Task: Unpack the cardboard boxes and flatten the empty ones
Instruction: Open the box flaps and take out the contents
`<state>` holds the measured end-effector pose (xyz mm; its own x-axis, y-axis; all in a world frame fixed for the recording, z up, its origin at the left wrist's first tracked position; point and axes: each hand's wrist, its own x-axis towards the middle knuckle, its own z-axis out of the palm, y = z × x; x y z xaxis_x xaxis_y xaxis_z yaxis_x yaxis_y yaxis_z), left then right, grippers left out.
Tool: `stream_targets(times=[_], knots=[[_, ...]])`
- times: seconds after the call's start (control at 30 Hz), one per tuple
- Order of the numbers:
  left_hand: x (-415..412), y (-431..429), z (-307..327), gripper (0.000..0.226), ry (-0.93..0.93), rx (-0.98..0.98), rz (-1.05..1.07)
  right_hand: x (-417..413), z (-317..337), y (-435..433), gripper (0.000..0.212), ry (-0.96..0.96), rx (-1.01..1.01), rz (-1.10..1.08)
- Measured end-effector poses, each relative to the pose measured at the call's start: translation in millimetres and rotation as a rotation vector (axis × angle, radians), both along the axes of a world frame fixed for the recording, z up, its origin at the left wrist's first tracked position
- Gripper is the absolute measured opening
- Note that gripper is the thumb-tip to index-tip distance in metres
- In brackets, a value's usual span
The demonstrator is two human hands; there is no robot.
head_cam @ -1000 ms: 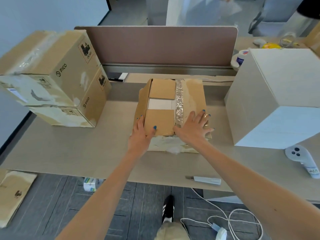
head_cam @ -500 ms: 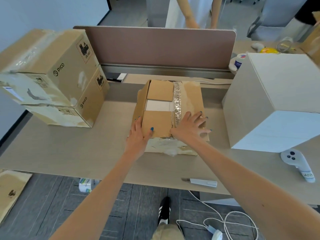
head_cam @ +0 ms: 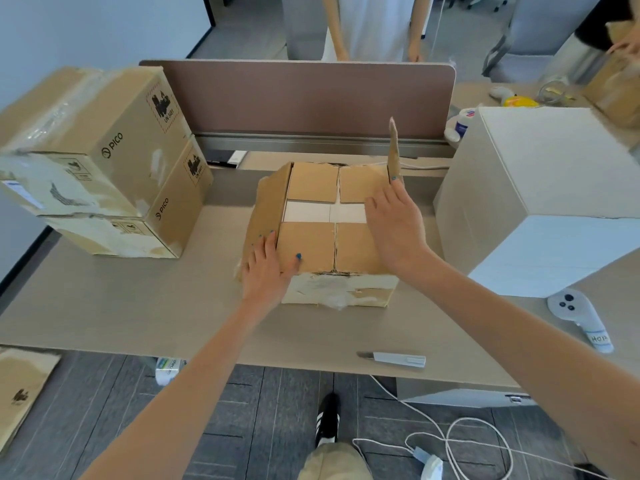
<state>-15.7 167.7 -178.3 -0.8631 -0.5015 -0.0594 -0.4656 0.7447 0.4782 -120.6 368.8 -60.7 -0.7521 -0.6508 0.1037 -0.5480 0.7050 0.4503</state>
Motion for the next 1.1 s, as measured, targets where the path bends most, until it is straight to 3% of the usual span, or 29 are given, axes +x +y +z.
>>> stream_targets(times=[0.07, 0.13, 0.3, 0.43, 0.57, 0.77, 0.83, 1.0, 1.1], knots=[[-3, 1, 7, 0.073, -0.008, -0.104, -0.067, 0, 3, 6, 0.025, -0.058, 0.155, -0.118], [-9, 3, 14, 0.068, -0.021, -0.156, -0.146, -1, -1, 13, 0.026, -0.125, 0.181, -0.222], [-26, 7, 23, 0.063, -0.09, -0.157, -0.213, 0, -23, 29, 0.047, -0.254, 0.04, -0.29], [-35, 10, 22, 0.062, -0.13, -0.133, -0.228, 1, -52, 33, 0.051, -0.261, -0.024, -0.302], [-42, 4, 23, 0.061, -0.128, -0.147, -0.231, 0, -74, 31, 0.057, -0.432, -0.238, -0.299], [-50, 1, 27, 0.058, -0.107, -0.128, -0.256, -8, -94, 37, 0.058, -0.727, -0.747, -0.229], [-53, 0, 27, 0.058, -0.104, -0.133, -0.244, -13, -94, 38, 0.061, -0.707, -0.775, -0.256], [-61, -11, 40, 0.049, -0.004, -0.226, -0.292, -34, -79, 33, 0.055, -0.507, -0.572, -0.189], [-59, -13, 63, 0.033, 0.144, -0.165, -0.363, -42, -61, 29, 0.034, -0.586, -0.737, -0.19]])
